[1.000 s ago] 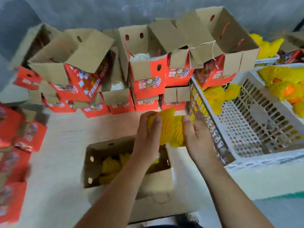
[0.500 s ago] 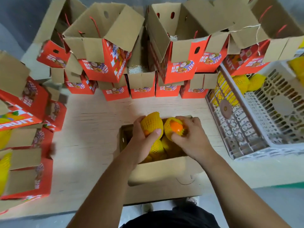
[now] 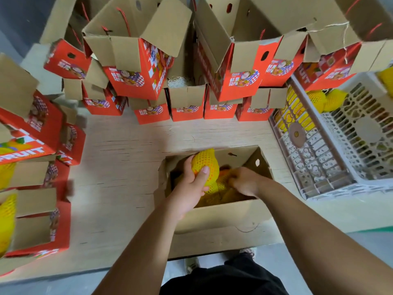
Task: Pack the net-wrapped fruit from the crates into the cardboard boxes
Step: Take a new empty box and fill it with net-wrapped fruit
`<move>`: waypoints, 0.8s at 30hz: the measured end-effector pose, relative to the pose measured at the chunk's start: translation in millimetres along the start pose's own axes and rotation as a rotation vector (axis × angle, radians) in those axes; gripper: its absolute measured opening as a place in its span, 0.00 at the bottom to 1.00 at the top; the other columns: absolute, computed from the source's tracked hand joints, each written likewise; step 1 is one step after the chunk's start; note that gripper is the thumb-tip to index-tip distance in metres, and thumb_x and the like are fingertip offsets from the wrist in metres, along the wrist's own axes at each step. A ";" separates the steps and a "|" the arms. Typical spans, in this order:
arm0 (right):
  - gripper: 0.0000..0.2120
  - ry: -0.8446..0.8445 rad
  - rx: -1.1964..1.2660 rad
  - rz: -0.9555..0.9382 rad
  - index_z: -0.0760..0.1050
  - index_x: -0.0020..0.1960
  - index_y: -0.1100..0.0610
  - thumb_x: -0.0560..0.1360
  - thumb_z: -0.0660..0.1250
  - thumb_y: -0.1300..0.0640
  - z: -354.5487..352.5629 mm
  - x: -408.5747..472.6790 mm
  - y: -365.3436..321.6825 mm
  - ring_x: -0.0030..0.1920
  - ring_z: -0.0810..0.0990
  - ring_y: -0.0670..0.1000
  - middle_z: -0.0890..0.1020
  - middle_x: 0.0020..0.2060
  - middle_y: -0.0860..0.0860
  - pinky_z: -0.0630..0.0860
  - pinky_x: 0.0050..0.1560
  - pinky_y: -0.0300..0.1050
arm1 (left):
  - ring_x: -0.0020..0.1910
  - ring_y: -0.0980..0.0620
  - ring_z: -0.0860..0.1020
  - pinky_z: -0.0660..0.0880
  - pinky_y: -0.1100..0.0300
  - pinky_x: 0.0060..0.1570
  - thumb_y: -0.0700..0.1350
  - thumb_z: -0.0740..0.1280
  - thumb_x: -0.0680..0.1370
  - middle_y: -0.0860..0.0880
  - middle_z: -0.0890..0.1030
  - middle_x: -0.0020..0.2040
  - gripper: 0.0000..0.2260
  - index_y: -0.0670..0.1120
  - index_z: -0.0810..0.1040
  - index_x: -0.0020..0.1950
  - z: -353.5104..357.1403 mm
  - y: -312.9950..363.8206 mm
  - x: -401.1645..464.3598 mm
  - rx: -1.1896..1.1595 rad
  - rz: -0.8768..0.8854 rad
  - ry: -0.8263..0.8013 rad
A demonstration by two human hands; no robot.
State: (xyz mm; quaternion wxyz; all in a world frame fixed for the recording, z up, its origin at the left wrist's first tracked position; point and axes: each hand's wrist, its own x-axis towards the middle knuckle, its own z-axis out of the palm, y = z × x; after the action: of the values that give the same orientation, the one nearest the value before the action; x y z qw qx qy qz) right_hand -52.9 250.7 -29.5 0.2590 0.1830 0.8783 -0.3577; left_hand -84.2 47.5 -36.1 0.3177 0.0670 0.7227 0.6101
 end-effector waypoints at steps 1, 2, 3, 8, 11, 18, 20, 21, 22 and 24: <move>0.10 0.119 0.195 -0.017 0.80 0.46 0.49 0.81 0.62 0.57 -1.7 -4.0 -1.6 0.40 0.77 0.49 0.81 0.39 0.48 0.72 0.41 0.41 | 0.49 0.56 0.85 0.78 0.67 0.47 0.60 0.58 0.85 0.56 0.73 0.69 0.25 0.62 0.54 0.80 -1.3 -0.7 0.1 -0.005 0.008 -0.004; 0.09 0.153 0.409 -0.015 0.81 0.50 0.50 0.82 0.63 0.52 -3.5 -8.0 -4.7 0.41 0.78 0.51 0.83 0.43 0.51 0.74 0.43 0.43 | 0.51 0.55 0.85 0.79 0.65 0.50 0.60 0.58 0.84 0.55 0.72 0.71 0.26 0.62 0.54 0.81 -1.8 -1.9 0.2 -0.015 0.018 -0.012; 0.12 0.086 0.591 -0.013 0.81 0.55 0.51 0.83 0.63 0.45 -4.4 -13.2 -10.8 0.43 0.81 0.51 0.85 0.46 0.52 0.77 0.45 0.44 | 0.54 0.54 0.85 0.80 0.62 0.53 0.59 0.59 0.84 0.53 0.73 0.72 0.26 0.61 0.55 0.81 -1.6 -2.7 0.3 -0.034 0.037 -0.026; 0.23 -0.113 0.731 -0.116 0.75 0.69 0.51 0.79 0.67 0.40 6.5 -34.8 -33.9 0.62 0.83 0.52 0.85 0.59 0.54 0.78 0.67 0.53 | 0.68 0.49 0.79 0.81 0.51 0.61 0.54 0.67 0.81 0.53 0.77 0.72 0.30 0.59 0.61 0.82 0.5 0.6 1.2 -0.198 0.114 -0.095; 0.27 -0.095 0.964 -0.102 0.72 0.70 0.54 0.74 0.72 0.47 3.9 -39.2 -31.3 0.62 0.82 0.54 0.83 0.62 0.59 0.75 0.70 0.55 | 0.66 0.52 0.80 0.81 0.56 0.54 0.50 0.72 0.80 0.56 0.80 0.69 0.27 0.64 0.68 0.77 -0.5 0.3 0.1 -0.212 0.144 -0.105; 0.21 -0.101 1.240 -0.134 0.74 0.70 0.61 0.78 0.69 0.58 4.5 -43.8 -29.7 0.63 0.81 0.55 0.81 0.64 0.61 0.78 0.66 0.49 | 0.70 0.49 0.77 0.76 0.41 0.67 0.56 0.73 0.76 0.56 0.77 0.73 0.35 0.58 0.64 0.81 7.0 -6.7 0.5 -0.063 0.245 0.022; 0.20 -0.089 1.297 -0.126 0.73 0.71 0.63 0.80 0.67 0.59 6.5 -44.2 -33.7 0.62 0.80 0.55 0.82 0.62 0.61 0.75 0.70 0.52 | 0.70 0.51 0.77 0.76 0.38 0.66 0.58 0.72 0.77 0.57 0.77 0.72 0.30 0.61 0.69 0.78 6.3 -7.2 -0.5 -0.038 0.290 0.081; 0.20 -0.087 1.340 -0.120 0.74 0.69 0.62 0.79 0.68 0.58 7.3 -44.8 -35.7 0.60 0.81 0.53 0.82 0.61 0.59 0.76 0.68 0.52 | 0.68 0.52 0.78 0.76 0.38 0.66 0.57 0.72 0.77 0.58 0.78 0.71 0.26 0.62 0.72 0.75 6.4 -7.7 -1.1 -0.051 0.308 0.115; 0.19 -0.083 1.387 -0.098 0.75 0.68 0.60 0.78 0.69 0.57 8.0 -45.5 -37.8 0.58 0.82 0.53 0.83 0.60 0.59 0.78 0.66 0.51 | 0.66 0.53 0.79 0.77 0.38 0.65 0.55 0.73 0.78 0.57 0.80 0.69 0.22 0.63 0.76 0.72 7.0 -8.6 -1.2 -0.078 0.321 0.156; 0.18 -0.077 1.428 -0.033 0.75 0.68 0.57 0.79 0.68 0.55 10.2 -44.0 -38.0 0.55 0.84 0.54 0.84 0.60 0.59 0.81 0.60 0.53 | 0.60 0.51 0.82 0.79 0.38 0.62 0.46 0.74 0.78 0.54 0.84 0.63 0.16 0.59 0.83 0.65 9.2 -10.8 -0.2 -0.132 0.326 0.243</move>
State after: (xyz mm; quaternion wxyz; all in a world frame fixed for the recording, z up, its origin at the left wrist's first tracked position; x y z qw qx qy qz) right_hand -33.6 211.6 10.4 0.1012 0.2819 0.4228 -0.8553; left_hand -75.9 52.5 -46.5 0.1291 0.0880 0.6939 0.7029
